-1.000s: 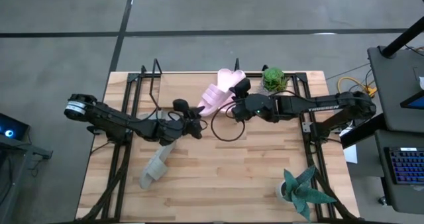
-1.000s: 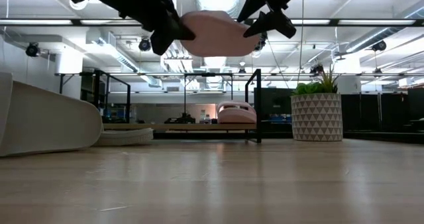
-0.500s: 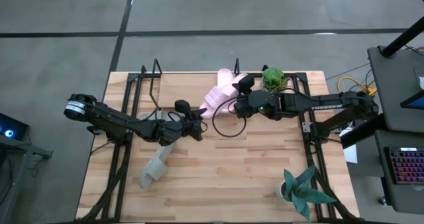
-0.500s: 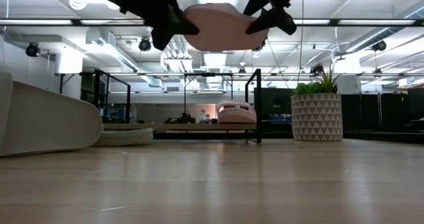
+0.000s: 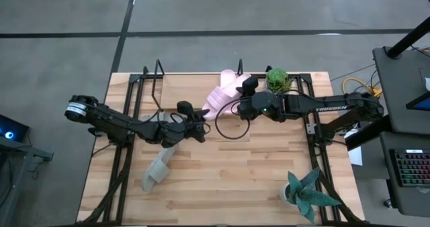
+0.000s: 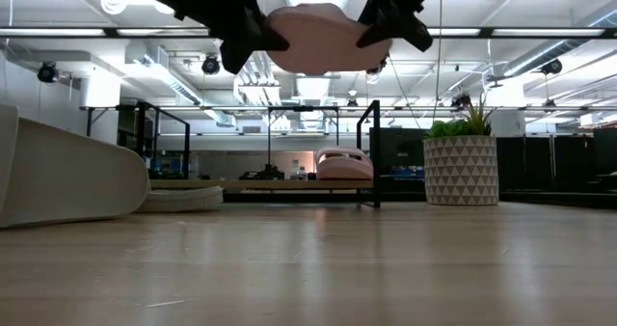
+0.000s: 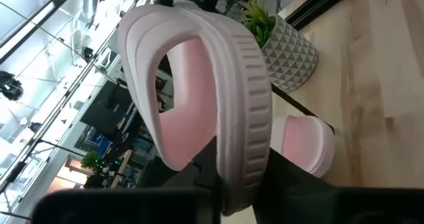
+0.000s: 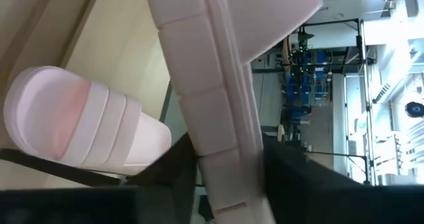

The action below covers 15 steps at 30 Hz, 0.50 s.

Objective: Pick and place slides into the shelf
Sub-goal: Put the pink slide on the shelf

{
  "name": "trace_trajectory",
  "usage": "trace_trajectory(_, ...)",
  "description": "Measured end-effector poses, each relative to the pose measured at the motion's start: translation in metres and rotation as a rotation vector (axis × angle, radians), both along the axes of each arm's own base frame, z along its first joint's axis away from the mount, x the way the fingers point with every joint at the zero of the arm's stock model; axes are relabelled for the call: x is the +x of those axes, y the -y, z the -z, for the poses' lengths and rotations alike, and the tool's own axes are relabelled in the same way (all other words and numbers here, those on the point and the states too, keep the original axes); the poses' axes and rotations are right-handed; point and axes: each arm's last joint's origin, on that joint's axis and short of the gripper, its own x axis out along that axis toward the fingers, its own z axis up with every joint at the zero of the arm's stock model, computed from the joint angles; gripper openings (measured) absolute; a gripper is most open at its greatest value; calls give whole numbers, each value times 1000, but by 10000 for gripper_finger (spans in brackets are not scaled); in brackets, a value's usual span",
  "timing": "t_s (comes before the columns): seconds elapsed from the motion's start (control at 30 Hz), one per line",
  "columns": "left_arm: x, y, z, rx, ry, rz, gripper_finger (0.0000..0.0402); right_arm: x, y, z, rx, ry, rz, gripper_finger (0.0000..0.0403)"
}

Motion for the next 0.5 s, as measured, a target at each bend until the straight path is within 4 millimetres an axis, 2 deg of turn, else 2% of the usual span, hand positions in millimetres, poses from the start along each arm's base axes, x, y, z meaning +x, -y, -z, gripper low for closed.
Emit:
trace_trajectory(0.1, 0, 0, -1, -2, 4, 6, 65, 0, 0, 0, 2, -2, -4, 62)
trace_trajectory(0.3, -6, 0, -2, 33, -67, 30, 125, 0, 0, 0, 13, 11, 0, 60)
trace_trajectory(0.4, -18, -3, -8, 76, -133, -23, 151, -1, 1, 0, 23, 16, 12, 60)
trace_trajectory(0.5, -34, -6, -22, 57, -115, -22, 171, -2, 2, 1, 25, 11, 22, 60)
